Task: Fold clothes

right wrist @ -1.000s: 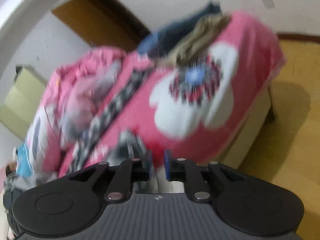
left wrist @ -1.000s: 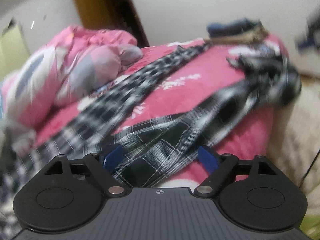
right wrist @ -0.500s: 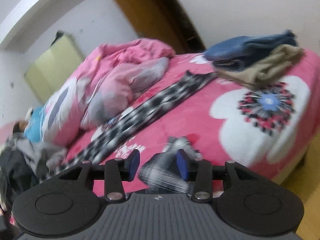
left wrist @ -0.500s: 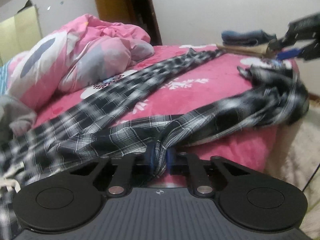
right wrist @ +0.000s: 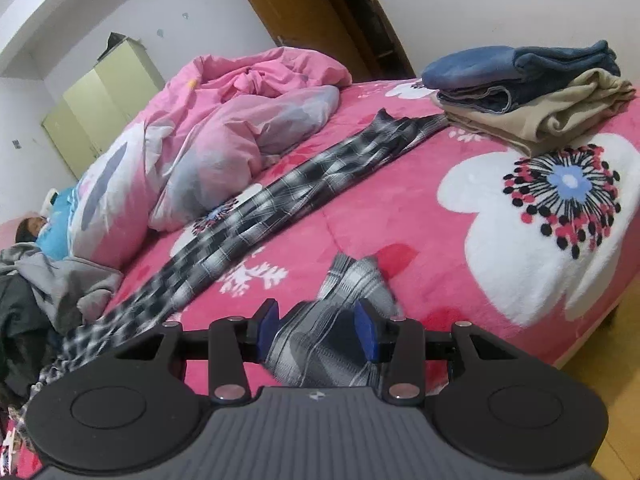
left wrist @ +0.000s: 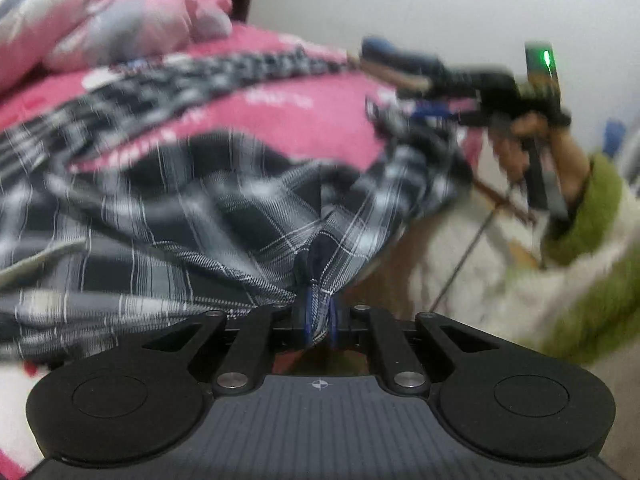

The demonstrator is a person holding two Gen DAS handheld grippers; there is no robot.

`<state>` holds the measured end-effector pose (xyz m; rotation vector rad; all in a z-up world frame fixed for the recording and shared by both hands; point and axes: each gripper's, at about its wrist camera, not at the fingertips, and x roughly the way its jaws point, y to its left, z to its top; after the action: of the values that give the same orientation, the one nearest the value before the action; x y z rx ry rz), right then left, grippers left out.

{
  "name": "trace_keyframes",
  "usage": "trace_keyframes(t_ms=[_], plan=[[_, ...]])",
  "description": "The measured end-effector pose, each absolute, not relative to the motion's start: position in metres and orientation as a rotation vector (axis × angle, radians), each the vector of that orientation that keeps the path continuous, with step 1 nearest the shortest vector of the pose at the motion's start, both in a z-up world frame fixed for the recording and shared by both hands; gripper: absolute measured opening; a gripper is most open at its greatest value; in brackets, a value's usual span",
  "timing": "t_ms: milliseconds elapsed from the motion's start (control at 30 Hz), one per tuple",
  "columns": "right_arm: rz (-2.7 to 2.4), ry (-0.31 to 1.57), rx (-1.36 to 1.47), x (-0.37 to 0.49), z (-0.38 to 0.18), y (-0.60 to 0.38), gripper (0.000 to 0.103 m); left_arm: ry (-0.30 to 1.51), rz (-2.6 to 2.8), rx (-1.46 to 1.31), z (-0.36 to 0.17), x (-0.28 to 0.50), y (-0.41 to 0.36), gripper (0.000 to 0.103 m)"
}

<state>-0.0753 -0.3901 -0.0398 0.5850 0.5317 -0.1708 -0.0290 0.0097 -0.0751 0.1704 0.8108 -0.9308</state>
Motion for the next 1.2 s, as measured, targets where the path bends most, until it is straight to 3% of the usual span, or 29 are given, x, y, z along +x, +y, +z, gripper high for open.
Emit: trace_keyframes(t_ms=[67, 200, 300, 433, 567, 733, 1200], plan=[[-0.175, 0.534, 0.571, -0.070, -0.038, -0.390, 0.045, 0.827, -0.916, 0.132, -0.073, -0.026, 0.016, 0.017], [-0.185, 0.518, 0.534, -0.057, -0.029, -0.393, 0.049, 0.767, -0.950, 0.023, -0.050, -0.020, 0.034, 0.043], [-0.173, 0.509, 0.527, -0.037, -0.023, -0.404, 0.049, 0.694, -0.995, -0.087, -0.027, -0.006, 0.049, 0.052], [-0.154, 0.499, 0.522, -0.007, -0.016, -0.421, 0.049, 0.610, -0.926, -0.165, -0.013, 0.037, 0.048, 0.053], [-0.192, 0.536, 0.610, 0.039, -0.027, -0.455, 0.047, 0.567, -0.719, -0.029, -0.021, 0.097, 0.018, 0.053], [-0.278, 0.582, 0.787, 0.095, -0.050, -0.514, 0.032, 0.580, -0.660, 0.115, -0.039, 0.152, -0.022, 0.053], [-0.502, 0.738, 0.850, 0.195, -0.072, -0.579, 0.032, 0.609, -0.677, 0.249, -0.089, 0.164, -0.035, 0.046]])
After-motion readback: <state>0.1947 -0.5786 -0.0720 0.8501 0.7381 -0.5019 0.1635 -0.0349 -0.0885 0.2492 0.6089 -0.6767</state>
